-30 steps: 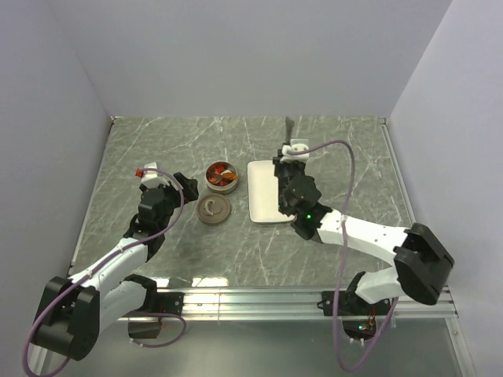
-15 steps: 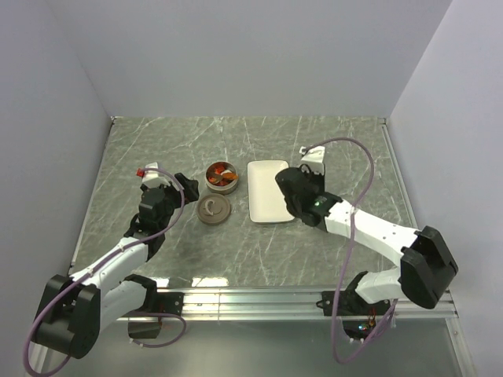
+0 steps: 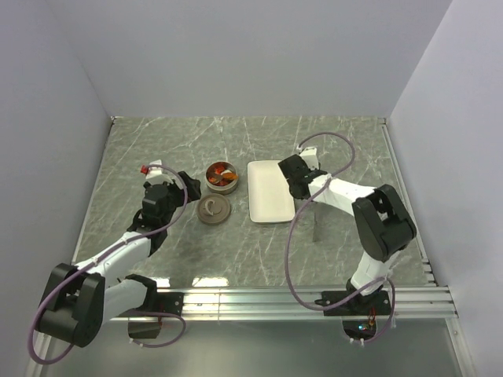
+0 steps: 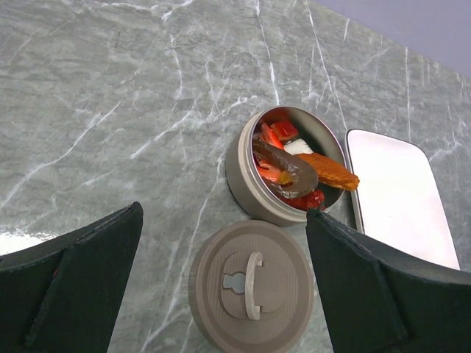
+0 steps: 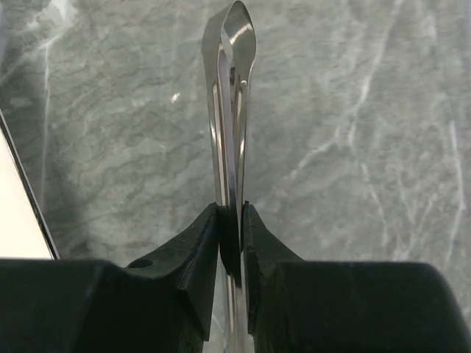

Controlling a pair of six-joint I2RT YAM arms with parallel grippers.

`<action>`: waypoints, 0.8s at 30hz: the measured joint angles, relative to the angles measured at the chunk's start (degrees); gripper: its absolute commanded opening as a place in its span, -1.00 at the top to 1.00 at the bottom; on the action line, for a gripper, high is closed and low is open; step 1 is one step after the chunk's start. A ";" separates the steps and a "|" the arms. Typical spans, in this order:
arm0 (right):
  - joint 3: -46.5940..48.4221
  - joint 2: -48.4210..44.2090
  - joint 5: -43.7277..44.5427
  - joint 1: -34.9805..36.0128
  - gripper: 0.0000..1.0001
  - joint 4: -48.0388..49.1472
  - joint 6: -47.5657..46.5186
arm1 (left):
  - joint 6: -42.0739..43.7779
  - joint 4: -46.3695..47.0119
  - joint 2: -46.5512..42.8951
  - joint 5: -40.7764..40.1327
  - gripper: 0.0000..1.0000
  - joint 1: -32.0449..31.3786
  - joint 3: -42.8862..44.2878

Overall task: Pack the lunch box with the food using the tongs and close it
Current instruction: Put down the clamp

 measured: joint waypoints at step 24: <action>3.96 4.20 -11.52 -3.85 -0.43 0.44 -1.18 | 0.98 0.26 2.80 -1.90 -0.99 0.02 1.88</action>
